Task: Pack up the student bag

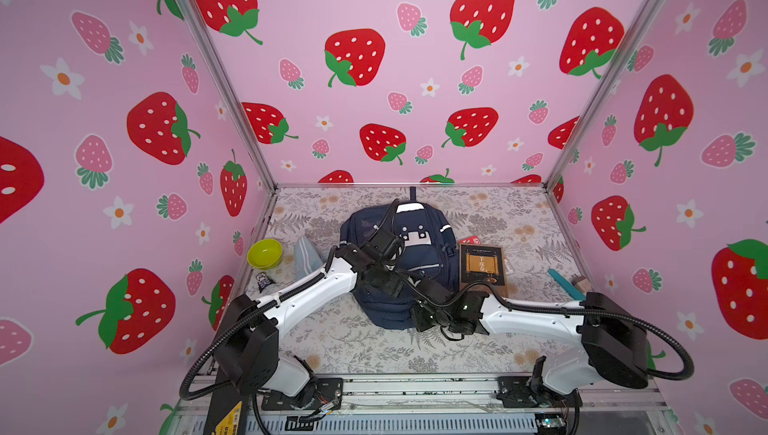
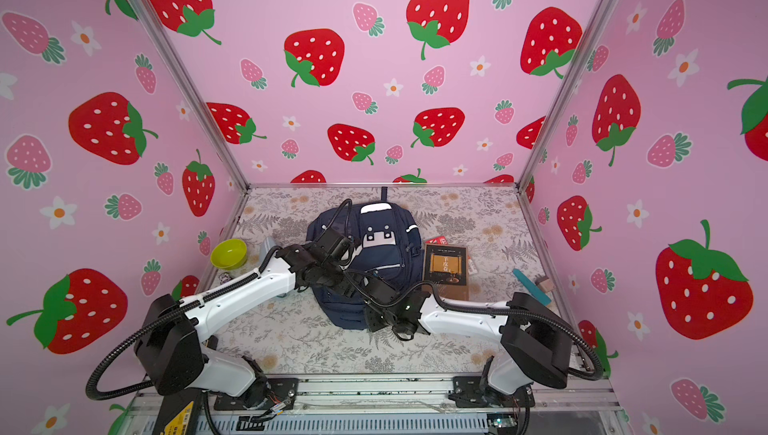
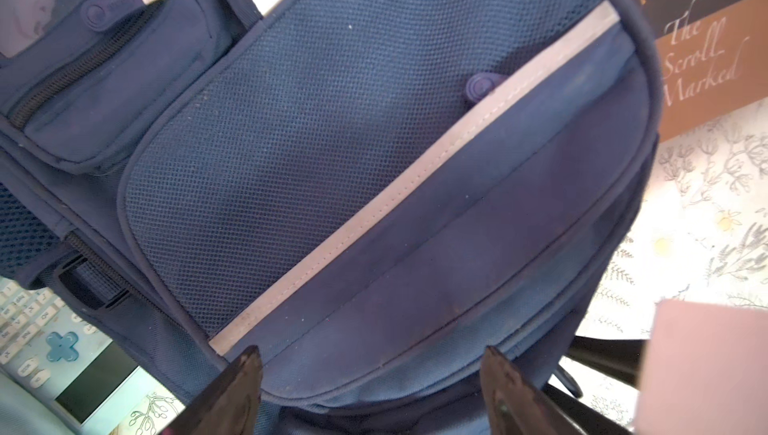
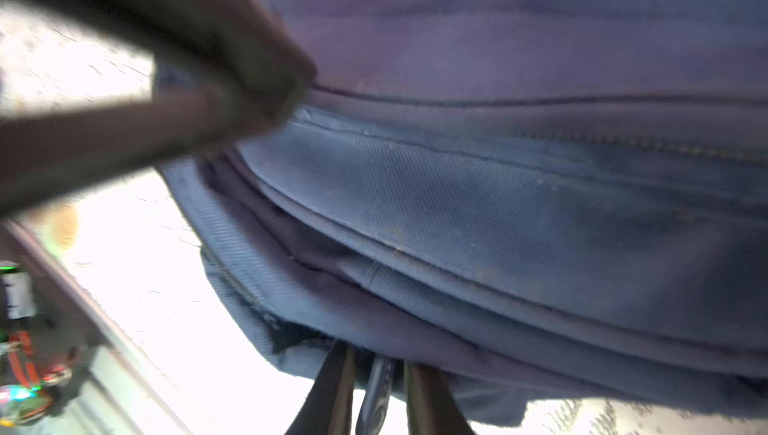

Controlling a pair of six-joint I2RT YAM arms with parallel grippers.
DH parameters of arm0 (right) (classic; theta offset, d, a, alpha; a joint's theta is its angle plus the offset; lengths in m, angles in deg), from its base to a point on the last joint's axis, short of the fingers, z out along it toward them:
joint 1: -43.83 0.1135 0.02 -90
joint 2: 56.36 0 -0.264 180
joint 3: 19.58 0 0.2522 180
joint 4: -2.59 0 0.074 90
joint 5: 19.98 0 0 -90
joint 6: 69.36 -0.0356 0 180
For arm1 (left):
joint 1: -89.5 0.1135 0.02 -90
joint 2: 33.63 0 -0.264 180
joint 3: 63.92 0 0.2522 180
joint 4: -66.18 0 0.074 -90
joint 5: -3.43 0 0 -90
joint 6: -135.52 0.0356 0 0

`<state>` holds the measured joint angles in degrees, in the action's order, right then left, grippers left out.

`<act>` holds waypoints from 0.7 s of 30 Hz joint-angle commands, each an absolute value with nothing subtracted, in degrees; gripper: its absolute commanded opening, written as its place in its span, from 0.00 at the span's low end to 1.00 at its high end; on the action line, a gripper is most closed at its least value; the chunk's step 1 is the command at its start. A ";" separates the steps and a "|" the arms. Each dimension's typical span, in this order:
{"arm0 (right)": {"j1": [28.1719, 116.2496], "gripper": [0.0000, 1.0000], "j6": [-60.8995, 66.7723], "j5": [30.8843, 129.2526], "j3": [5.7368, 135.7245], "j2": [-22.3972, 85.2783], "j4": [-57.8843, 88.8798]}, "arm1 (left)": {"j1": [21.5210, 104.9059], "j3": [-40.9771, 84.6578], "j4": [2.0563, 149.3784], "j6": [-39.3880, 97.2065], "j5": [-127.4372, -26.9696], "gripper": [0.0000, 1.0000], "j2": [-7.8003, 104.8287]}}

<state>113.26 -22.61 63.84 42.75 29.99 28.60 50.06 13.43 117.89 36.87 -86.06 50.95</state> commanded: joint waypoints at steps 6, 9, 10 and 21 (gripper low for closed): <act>113.88 0.00 -23.13 60.10 44.37 29.73 35.00 | 50.48 13.92 119.17 38.41 -83.42 0.84 51.25; 113.88 0.00 -22.88 60.16 43.48 28.24 34.58 | 50.44 12.92 119.33 38.74 -83.32 0.85 51.73; 113.79 0.00 -22.22 60.70 42.96 27.64 33.84 | 50.48 12.54 119.21 38.86 -83.16 0.86 51.93; 113.71 0.00 -23.80 61.16 39.27 21.32 29.26 | 50.56 15.40 120.75 38.88 -85.22 0.82 57.51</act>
